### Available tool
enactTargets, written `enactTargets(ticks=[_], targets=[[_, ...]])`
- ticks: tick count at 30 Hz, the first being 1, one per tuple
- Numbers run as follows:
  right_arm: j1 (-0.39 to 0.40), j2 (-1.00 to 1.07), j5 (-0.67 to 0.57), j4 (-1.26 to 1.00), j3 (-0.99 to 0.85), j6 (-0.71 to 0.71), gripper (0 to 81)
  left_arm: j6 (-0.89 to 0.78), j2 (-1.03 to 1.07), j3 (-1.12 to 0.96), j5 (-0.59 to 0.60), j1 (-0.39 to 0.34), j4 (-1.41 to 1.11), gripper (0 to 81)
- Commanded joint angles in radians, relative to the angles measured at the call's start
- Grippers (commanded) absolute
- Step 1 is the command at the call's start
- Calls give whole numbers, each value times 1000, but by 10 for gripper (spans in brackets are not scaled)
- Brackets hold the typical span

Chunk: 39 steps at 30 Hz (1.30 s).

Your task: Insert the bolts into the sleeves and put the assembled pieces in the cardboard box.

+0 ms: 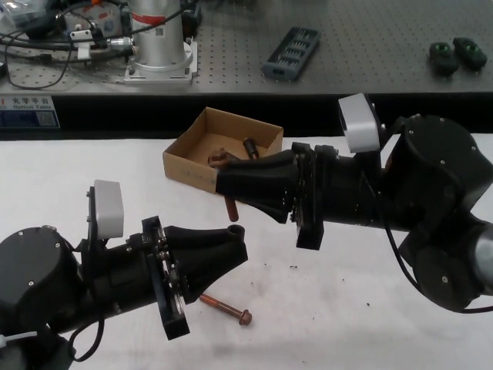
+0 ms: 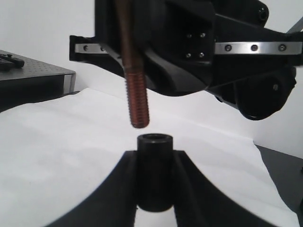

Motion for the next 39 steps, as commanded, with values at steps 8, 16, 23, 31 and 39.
enactTargets(ticks=[8, 16, 23, 31, 39], targets=[[2, -4, -21, -52, 18, 4, 64, -13, 0, -1, 6, 7, -28, 6], [8, -4, -21, -61, 25, 4, 64, -60, 0, -1, -2, 18, -29, 6], [8, -4, -21, -53, 25, 4, 64, -66, 0, -1, 48, 18, -29, 6], [8, -4, -21, -53, 25, 4, 64, -73, 0, -3, 111, 18, -29, 6], [28, -4, -11, -46, 49, 13, 64, -64, -4, -3, 113, 18, -29, 6]])
